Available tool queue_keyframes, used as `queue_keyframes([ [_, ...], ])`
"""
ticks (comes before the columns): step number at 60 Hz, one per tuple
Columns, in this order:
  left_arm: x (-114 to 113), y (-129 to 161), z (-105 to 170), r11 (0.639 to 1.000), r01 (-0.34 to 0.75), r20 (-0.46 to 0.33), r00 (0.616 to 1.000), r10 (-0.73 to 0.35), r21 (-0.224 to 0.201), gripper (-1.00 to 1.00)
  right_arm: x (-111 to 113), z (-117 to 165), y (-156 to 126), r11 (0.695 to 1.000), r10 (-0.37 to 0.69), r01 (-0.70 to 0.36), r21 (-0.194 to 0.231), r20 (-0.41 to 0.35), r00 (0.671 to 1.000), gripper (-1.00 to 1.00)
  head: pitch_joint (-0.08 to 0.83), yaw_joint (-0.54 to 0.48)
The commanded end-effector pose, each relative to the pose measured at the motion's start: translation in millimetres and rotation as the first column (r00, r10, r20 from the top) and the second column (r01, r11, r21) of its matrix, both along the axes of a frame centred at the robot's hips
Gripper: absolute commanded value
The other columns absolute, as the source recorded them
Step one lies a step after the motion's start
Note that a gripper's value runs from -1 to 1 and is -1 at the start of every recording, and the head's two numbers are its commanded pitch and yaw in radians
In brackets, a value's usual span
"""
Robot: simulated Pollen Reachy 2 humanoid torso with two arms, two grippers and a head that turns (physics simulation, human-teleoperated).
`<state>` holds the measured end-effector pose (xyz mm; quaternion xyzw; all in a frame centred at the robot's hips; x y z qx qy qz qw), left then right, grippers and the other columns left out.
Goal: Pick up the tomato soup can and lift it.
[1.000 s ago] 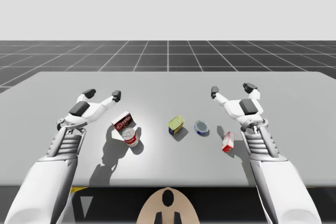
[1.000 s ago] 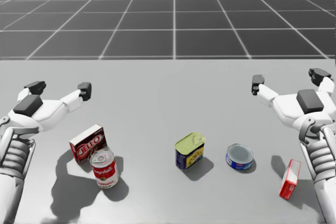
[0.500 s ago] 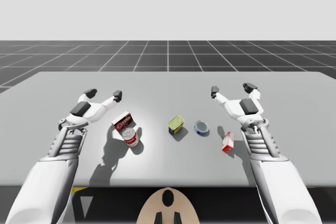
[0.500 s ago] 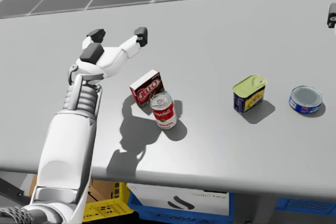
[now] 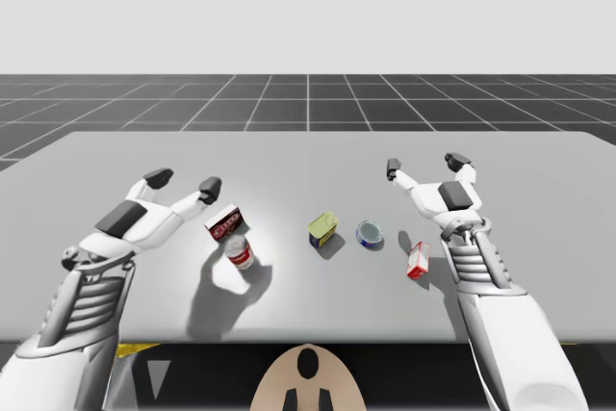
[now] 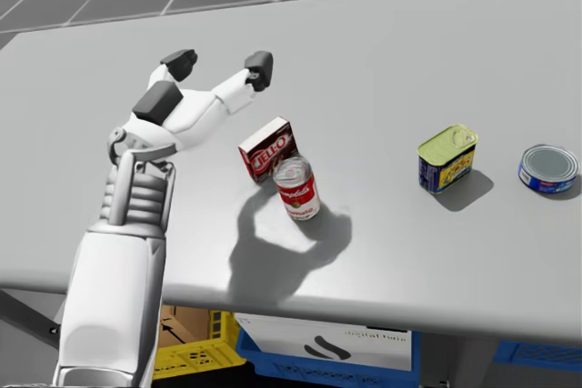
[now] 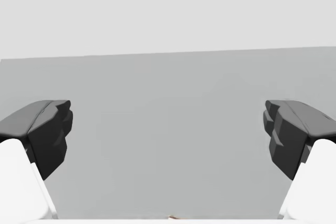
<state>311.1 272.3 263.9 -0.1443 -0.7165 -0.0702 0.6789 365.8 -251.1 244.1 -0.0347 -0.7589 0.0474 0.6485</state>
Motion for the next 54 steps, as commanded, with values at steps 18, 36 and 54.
queue_keyframes([
  [18, -97.8, 4.1, -31.0, 0.977, 0.2, -0.067, 0.979, -0.195, 0.079, -1.0, 0.6, -1.3, -0.9, 1.0, -0.01, 0.01, -0.003, 0.002, 1.0, -1.0, 0.696, 0.29],
  [36, -110.7, 0.8, -89.8, 0.967, 0.248, -0.192, 0.953, -0.235, 0.048, -1.0, 1.6, -0.8, -1.8, 1.0, -0.012, 0.012, -0.003, 0.006, 1.0, -1.0, 0.699, 0.29],
  [54, -90.1, -22.4, -126.0, 0.966, 0.25, -0.274, 0.936, -0.223, 0.065, -1.0, 1.7, -0.7, -2.1, 1.0, -0.014, 0.014, -0.001, 0.008, 1.0, -1.0, 0.707, 0.29],
])
